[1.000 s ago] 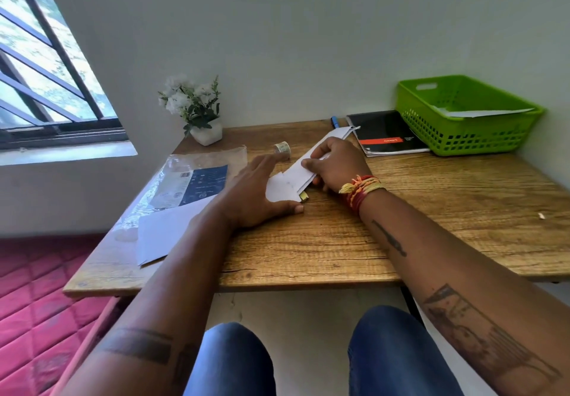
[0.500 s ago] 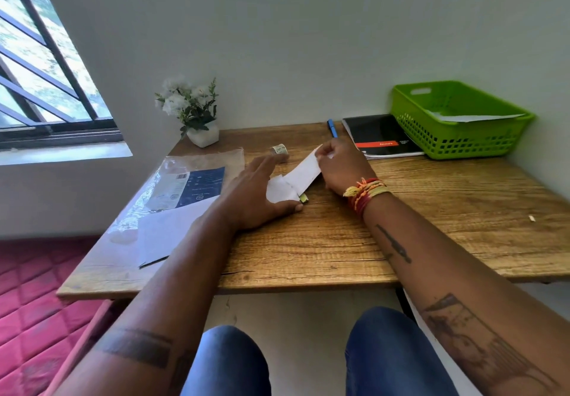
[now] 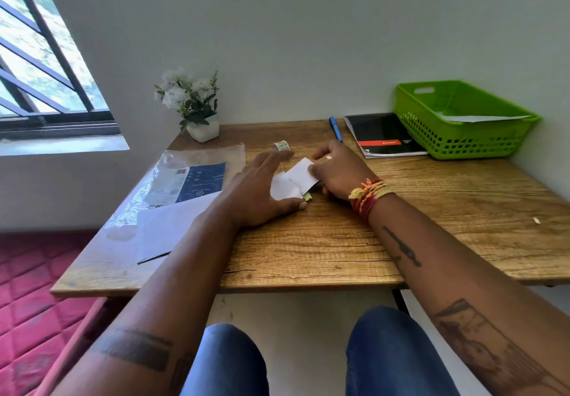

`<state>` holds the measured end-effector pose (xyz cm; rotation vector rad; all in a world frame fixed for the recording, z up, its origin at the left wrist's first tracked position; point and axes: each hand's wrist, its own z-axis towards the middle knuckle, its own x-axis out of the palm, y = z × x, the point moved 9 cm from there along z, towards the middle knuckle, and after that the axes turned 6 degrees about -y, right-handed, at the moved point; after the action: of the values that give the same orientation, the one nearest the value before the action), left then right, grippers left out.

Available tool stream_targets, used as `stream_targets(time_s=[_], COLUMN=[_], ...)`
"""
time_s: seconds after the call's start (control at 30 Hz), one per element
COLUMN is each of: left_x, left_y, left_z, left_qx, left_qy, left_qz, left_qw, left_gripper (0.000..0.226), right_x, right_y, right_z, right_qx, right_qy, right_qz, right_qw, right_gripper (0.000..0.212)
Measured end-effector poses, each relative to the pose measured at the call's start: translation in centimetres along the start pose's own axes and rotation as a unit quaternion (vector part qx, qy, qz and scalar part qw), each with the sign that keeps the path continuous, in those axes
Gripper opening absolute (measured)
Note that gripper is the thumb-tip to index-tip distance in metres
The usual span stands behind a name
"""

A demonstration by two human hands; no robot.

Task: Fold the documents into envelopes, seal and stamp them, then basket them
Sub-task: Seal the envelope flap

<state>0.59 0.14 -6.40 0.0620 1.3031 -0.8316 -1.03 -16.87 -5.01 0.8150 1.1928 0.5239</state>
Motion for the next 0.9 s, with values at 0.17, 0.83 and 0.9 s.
stream_targets(time_s=[0.17,0.83,0.9], left_x=[-0.3,-0.2,-0.2], left_y=[-0.2,-0.6,-0.6], left_z=[-0.3,-0.5,-0.5], left_qx=[0.006,0.005,0.001], left_qy=[-0.009,-0.009,-0.006], left_qz=[0.004,-0.003,-0.006], left_qw=[1.0,1.0,1.0], left_gripper=[0.103,0.098,0.099], right_x=[1.0,2.5,2.6], right_y=[0.8,0.9,1.2], right_z=[-0.4,-0.6,-0.6], right_qx=[-0.029,0.001,-0.002], right_qy=[0.02,0.088,0.108], right_qz=[-0.022,-0.069,-0.077], right_qw=[0.999,0.994,0.991], right_gripper=[0.026,0.02,0.025])
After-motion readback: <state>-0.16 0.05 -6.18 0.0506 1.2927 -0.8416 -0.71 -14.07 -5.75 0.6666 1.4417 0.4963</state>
